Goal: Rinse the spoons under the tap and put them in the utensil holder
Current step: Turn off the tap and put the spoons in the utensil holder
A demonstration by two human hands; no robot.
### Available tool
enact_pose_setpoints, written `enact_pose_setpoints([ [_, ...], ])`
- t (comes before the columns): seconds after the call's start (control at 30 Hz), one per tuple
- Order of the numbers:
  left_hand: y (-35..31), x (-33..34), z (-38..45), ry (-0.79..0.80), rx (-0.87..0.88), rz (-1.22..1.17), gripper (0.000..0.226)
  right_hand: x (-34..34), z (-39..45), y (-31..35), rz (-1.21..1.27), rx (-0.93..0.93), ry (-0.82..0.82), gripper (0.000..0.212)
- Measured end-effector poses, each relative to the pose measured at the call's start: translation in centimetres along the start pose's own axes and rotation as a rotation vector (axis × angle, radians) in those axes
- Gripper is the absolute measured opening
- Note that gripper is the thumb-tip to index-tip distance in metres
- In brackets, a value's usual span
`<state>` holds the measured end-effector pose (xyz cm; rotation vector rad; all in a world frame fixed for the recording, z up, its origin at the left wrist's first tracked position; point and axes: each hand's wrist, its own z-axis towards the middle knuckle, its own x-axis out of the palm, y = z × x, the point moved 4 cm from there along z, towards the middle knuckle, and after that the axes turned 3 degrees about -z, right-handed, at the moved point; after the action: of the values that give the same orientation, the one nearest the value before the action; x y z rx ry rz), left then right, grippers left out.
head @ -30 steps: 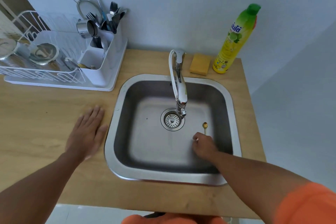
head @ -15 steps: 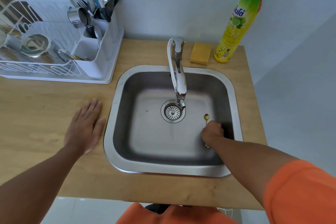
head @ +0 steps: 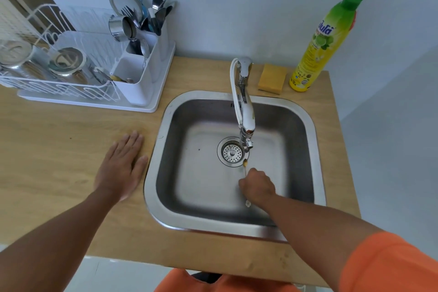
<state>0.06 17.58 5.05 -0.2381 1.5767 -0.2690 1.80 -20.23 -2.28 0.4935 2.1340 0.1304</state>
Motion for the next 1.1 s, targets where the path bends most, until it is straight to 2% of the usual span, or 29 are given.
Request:
enact_pose_setpoints([
  [0.13, 0.1, 0.0, 0.0, -0.004, 0.0, 0.004, 0.071, 0.9, -1.1, 5.8, 0.074, -0.238, -0.032, 0.018],
  [0.27, 0.2, 0.0, -0.1, -0.003, -0.007, 0.023, 0.071, -1.4, -2.5, 13.2, 0.212, -0.433, -0.077, 0.015],
  [0.6, -0.1, -0.3, -0.2, -0.009, -0.008, 0.024, 0.073, -16.3, -3.4, 30.9, 0.272, -0.802, -0.369, 0.012],
  [0.77, 0.1, -0.1, -0.2, -0.007, -0.005, 0.022, 0.071, -20.8, -2.8, 35.5, 0.246, -0.832, -0.439, 0.012],
  [0.97, 0.3, -0.1, -0.2, -0.001, -0.007, 0.02, 0.069, -20.4, -2.2, 36.1, 0.274, -0.767, -0.339, 0.032],
  [1.1, 0.1, -0.2, -0.1, 0.0, -0.01, 0.027, 0.071, -19.3, -1.7, 35.6, 0.295, -0.732, -0.269, 0.034],
])
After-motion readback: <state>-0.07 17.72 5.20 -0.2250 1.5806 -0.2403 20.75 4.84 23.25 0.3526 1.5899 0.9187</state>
